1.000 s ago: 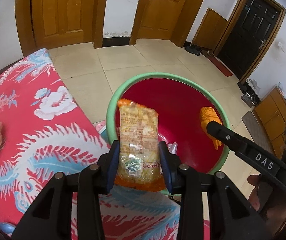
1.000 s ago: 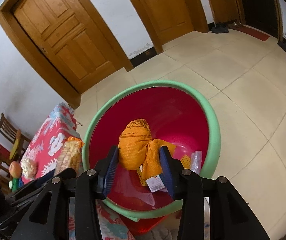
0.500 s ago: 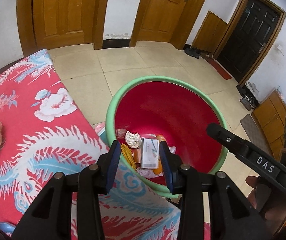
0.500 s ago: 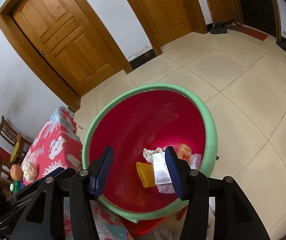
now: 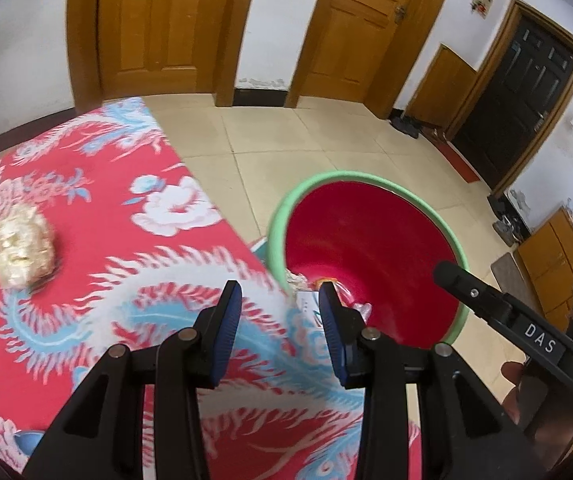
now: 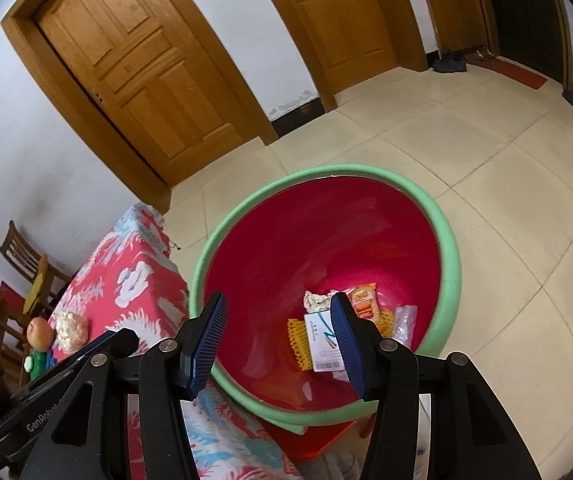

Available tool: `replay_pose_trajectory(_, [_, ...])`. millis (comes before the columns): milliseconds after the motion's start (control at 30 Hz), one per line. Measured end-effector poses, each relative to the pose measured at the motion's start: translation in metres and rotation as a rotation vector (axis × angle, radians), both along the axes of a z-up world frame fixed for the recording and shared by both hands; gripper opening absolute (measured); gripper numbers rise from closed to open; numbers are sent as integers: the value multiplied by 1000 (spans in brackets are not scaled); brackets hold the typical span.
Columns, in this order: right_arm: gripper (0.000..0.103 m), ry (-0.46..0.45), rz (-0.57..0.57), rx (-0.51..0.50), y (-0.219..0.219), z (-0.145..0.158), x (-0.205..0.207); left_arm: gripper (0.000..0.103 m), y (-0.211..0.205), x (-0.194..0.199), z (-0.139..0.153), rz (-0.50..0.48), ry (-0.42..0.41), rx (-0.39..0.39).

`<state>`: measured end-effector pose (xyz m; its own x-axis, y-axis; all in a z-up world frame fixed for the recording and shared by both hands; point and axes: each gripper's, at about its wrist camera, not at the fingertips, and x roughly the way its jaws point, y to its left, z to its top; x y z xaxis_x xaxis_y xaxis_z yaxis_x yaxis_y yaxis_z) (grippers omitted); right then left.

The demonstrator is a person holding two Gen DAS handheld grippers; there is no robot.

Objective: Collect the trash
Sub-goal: 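Move both tools back over the table toward the remaining items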

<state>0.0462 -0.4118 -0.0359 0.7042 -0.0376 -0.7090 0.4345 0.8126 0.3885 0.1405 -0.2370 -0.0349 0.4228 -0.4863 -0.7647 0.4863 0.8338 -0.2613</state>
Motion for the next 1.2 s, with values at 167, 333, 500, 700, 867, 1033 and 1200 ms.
replay_pose_trajectory(167, [55,1,21,-3,11,3,2,40,25,1,5,57,-6,-7])
replay_pose_trajectory(333, [55,-6,50,-12,26,9,2,39,48,-2,8,100,-14,-9])
replay_pose_trajectory(500, [55,-15,87,-22,44,14,2,40,73,-8,12,144,-25,-7])
replay_pose_trajectory(700, [55,-19,124,-30,65,18,2,40,102,-15,14,198,-23,12])
replay_pose_trajectory(867, [55,-22,160,-36,82,21,-1,40,128,-24,15,246,-18,14])
replay_pose_trajectory(1033, [55,-21,191,-41,97,23,-4,40,148,-32,12,273,-15,27])
replay_pose_trajectory(1200, [55,-19,211,-46,108,22,-8,40,165,-39,3,303,3,38])
